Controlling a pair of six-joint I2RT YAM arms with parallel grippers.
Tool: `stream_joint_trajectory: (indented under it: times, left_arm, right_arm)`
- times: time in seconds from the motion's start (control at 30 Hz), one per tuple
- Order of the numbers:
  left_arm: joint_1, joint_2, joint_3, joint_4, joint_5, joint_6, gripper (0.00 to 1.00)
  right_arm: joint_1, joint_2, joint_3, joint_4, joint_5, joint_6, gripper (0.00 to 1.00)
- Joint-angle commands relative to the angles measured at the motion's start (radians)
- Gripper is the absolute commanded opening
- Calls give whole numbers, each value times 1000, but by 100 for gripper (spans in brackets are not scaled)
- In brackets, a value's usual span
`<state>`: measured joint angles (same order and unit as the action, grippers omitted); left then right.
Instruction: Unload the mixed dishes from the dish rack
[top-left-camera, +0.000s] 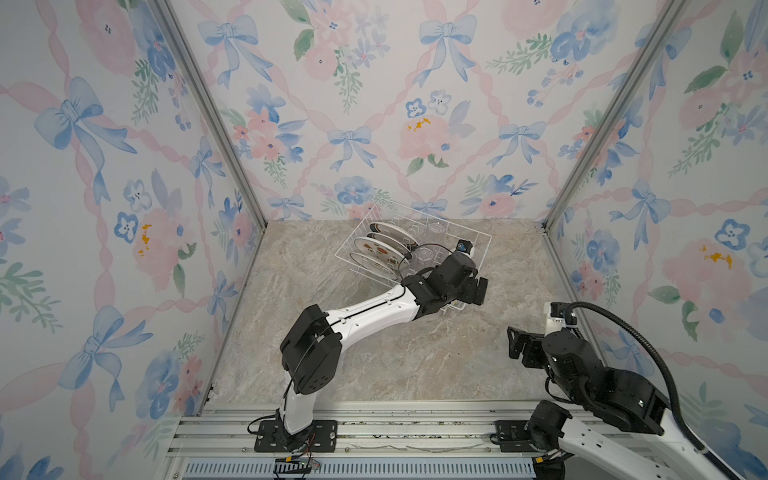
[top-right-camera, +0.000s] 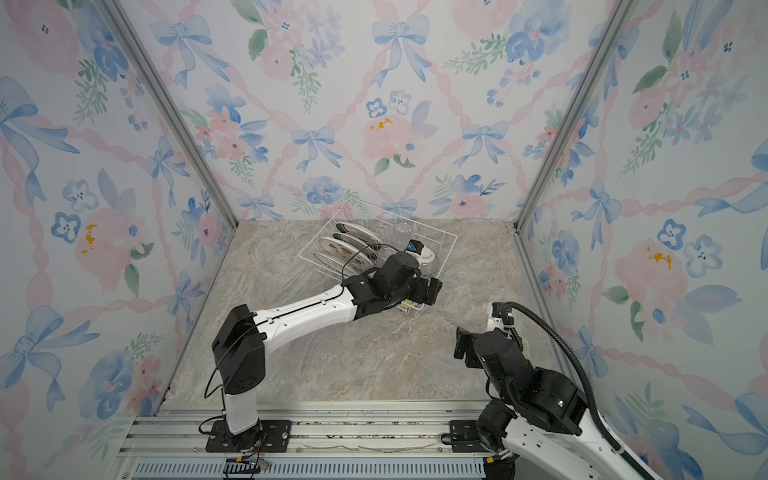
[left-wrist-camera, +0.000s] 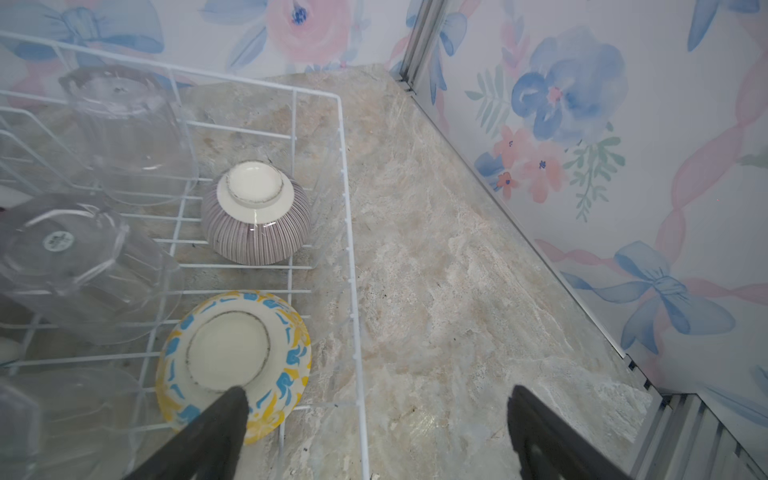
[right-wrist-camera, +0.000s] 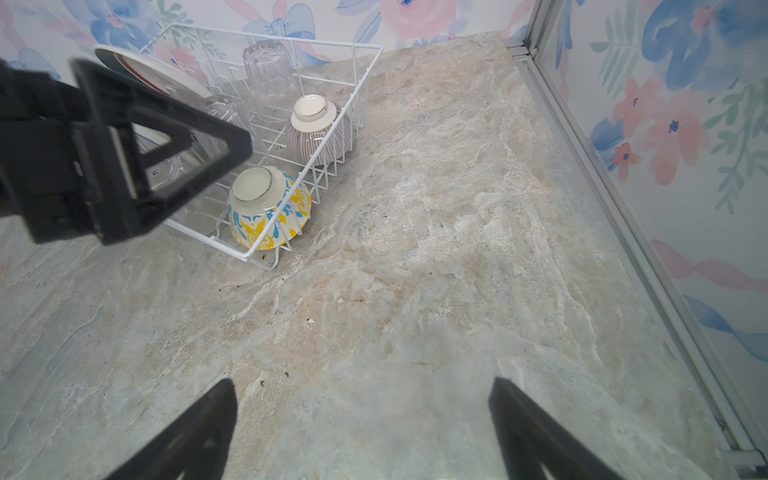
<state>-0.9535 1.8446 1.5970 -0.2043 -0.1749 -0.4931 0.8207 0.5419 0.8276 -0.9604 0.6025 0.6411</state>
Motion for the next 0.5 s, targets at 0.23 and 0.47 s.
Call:
stream_joint_trajectory:
  times: [0.23, 0.47]
  left_arm:
    - [352, -362, -226, 31, -74, 63, 98]
    - [799, -351, -348, 126, 183, 6, 90]
  right_arm:
    - [-336, 309, 122, 175, -333, -130, 97]
    - [-450, 463, 142, 275, -444, -114, 97]
